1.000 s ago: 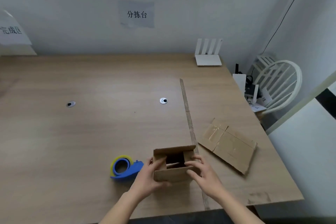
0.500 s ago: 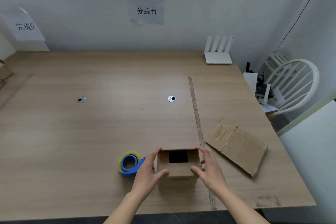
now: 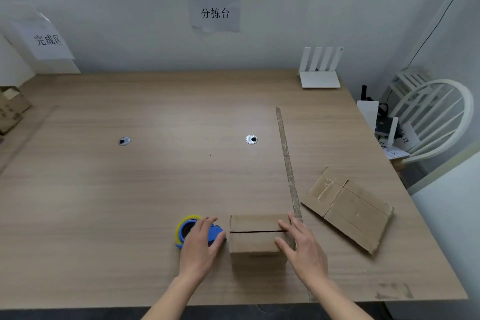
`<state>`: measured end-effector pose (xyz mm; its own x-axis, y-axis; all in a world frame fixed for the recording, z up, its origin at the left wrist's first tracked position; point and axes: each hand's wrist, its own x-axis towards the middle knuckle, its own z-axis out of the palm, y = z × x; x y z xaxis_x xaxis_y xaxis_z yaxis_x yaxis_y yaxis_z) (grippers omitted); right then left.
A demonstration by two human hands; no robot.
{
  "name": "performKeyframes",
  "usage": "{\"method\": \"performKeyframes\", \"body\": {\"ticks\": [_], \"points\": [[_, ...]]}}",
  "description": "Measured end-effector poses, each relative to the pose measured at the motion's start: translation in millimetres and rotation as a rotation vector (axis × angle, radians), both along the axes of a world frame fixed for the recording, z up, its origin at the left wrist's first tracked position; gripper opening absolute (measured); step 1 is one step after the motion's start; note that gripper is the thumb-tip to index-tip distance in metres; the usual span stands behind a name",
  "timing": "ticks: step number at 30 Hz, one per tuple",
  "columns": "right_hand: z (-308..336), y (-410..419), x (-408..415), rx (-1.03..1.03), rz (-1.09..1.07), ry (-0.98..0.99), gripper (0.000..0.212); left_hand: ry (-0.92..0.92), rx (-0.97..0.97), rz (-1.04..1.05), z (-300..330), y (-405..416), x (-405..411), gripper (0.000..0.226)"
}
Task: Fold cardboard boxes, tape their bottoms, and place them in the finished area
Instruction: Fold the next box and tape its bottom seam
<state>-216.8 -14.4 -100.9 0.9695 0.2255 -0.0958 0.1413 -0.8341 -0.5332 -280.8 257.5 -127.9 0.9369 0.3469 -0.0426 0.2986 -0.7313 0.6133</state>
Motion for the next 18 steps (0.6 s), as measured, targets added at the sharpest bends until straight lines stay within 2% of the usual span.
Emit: {"method": "performKeyframes", "body": {"ticks": [5, 7, 9, 11, 15, 18], "points": [[-3, 0, 0, -0.031, -0.002, -0.007, 0.047, 0.436, 0.322, -0.140, -37, 32, 1, 0.089], [-6, 0, 0, -0.035, 0.001, -0.015, 0.046, 0.467, 0.358, -0.156, -49, 31, 9, 0.090], [-7, 0, 0, -0.034, 0.009, -0.040, 0.046, 0.461, 0.381, -0.169, -57, 31, 15, 0.082], [-9, 0, 3, -0.052, 0.047, -0.084, 0.046, 0.442, 0.318, -0.160, -55, 36, 15, 0.071], [-6, 6, 12, -0.059, 0.150, -0.095, 0.049, 0.252, -0.115, -0.121, -11, 57, 5, 0.051], [4, 9, 14, -0.042, 0.155, -0.067, 0.049, 0.162, -0.200, -0.156, 50, 60, 9, 0.043]]}}
